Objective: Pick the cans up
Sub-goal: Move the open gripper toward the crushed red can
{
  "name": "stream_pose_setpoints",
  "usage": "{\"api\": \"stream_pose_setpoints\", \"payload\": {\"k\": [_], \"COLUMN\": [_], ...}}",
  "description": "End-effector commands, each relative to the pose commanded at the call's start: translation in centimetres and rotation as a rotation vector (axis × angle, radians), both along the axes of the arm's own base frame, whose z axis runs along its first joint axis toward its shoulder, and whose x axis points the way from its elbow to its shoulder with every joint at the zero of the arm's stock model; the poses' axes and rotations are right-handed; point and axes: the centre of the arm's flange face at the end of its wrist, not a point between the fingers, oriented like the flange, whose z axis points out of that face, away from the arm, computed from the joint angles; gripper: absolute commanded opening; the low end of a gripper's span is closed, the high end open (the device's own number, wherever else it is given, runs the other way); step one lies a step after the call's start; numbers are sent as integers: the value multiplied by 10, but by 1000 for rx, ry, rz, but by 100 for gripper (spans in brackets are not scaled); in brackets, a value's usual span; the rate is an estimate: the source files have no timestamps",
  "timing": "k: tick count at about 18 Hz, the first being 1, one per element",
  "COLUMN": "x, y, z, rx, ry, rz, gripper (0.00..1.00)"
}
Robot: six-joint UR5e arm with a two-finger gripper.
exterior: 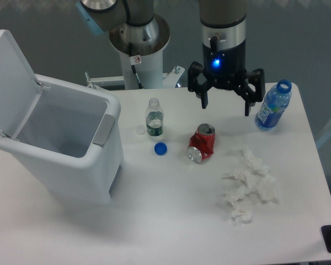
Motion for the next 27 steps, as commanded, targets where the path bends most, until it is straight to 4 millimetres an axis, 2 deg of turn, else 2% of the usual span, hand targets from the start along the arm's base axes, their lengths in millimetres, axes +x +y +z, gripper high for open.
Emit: {"api": "stream_pose_setpoints", "payload": {"k": [3,8,10,11,14,18,23,27], "x": [-1,4,7,4,-2,-12,-17,-19], "y": [0,-7,-9,-13,-30,-65,-70,-70], "z": [-7,-47,-68,-70,-87,-110,-122,-154], "rx": [0,-19,-40,-42,-57,-75,-104,-187], "ry": [1,-40,-66,-68,-98,-141,-152,-178], "rz": [5,14,16,25,64,118,61,-106], "gripper": [100,100,100,100,100,100,100,100]}}
